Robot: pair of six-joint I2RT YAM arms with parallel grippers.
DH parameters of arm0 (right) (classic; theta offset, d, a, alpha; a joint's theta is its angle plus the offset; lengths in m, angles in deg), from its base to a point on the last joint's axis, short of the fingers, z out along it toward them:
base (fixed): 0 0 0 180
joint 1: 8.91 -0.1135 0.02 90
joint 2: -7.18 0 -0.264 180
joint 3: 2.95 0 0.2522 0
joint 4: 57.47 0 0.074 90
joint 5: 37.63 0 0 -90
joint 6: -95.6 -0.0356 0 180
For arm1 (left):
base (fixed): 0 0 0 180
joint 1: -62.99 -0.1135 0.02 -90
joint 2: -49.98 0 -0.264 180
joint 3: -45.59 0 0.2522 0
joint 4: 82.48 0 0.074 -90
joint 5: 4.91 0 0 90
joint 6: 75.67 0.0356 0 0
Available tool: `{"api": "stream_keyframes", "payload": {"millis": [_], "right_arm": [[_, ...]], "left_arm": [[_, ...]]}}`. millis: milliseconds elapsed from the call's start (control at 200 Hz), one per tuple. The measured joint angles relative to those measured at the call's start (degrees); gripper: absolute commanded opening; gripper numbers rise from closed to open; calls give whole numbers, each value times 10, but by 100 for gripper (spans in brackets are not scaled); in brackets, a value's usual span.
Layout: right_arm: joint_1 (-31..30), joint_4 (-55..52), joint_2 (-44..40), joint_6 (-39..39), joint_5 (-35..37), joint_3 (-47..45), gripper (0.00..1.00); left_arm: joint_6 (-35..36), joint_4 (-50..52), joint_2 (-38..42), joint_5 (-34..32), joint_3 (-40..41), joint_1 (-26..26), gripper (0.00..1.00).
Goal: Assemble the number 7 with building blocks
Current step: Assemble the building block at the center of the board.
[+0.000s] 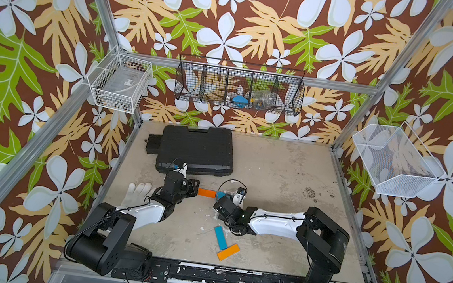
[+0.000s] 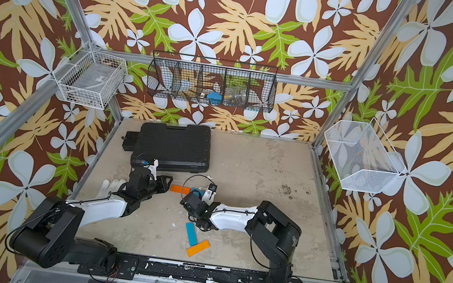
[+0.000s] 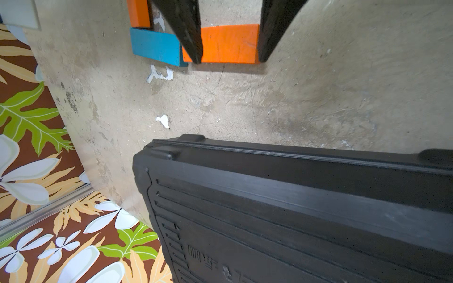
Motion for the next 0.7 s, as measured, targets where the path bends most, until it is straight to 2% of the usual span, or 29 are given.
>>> {"api": "stream_keyframes", "payload": {"millis": [195,560,701], "right_arm": [[-1,-17,15,-16,14,13,33],[-1,-12,16,-7,12,17,50],[-1,-8,15,-2,7,17,51]], "left_arm": [[0,0,1,0,1,0,41],[0,0,1,0,1,0,41],[0,0,1,0,1,0,41]]}}
